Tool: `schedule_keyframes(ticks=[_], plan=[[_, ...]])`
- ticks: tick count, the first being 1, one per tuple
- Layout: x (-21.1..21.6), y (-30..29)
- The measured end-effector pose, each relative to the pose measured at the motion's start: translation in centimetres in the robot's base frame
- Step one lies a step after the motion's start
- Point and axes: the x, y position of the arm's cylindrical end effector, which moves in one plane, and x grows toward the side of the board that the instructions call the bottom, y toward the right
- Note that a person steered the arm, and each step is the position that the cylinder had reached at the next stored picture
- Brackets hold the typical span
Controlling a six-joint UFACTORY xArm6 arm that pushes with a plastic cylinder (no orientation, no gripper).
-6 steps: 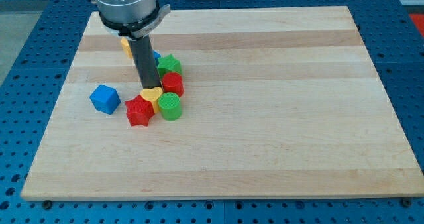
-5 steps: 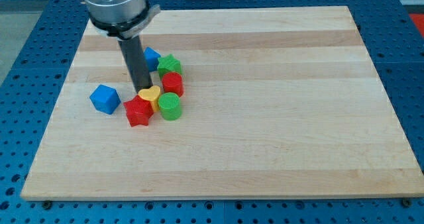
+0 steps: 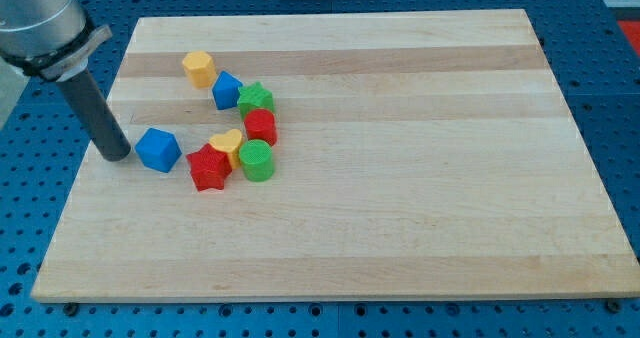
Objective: Keep blue cube below green star
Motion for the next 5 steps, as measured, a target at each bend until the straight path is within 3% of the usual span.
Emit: schedule_keyframes(ticks=[2, 4, 5], plan=[[-0.6, 3.7], [-2.4, 13.2], [-2.4, 14.2]])
